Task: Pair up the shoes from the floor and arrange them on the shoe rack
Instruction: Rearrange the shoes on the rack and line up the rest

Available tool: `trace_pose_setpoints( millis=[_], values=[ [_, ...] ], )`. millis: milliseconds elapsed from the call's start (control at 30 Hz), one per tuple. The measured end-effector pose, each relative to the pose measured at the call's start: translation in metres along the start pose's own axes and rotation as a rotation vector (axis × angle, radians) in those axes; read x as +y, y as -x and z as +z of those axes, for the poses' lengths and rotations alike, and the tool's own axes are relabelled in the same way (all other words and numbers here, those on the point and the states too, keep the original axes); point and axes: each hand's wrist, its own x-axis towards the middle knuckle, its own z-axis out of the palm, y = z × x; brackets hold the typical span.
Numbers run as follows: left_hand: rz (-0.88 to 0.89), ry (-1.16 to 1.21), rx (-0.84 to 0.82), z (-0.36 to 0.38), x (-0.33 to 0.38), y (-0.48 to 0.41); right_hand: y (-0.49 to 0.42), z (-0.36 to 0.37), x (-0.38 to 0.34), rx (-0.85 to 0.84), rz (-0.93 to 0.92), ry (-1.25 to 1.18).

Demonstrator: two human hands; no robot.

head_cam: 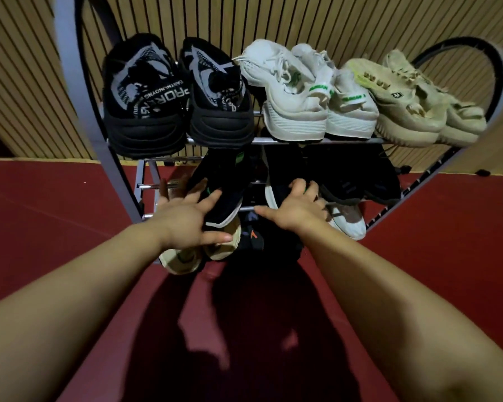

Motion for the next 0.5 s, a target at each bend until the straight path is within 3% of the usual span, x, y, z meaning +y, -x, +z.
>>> trace_pose_setpoints(
  millis=[133,267,500],
  values=[
    [-0.004,0.026,0.039,-0.001,0.008,0.001,-0.003,-0.002,0.004,0.033,0.017,-0.066],
    [-0.029,0.029,0.043,-0.001,0.012,0.002,0.000,-0.029,0.036,0.070,-0.081,-0.221],
    [0.027,0.041,0.177,-0.008,0.042,-0.013,0.033,-0.058,0.097,0.120,-0.326,-0.061]
  ],
)
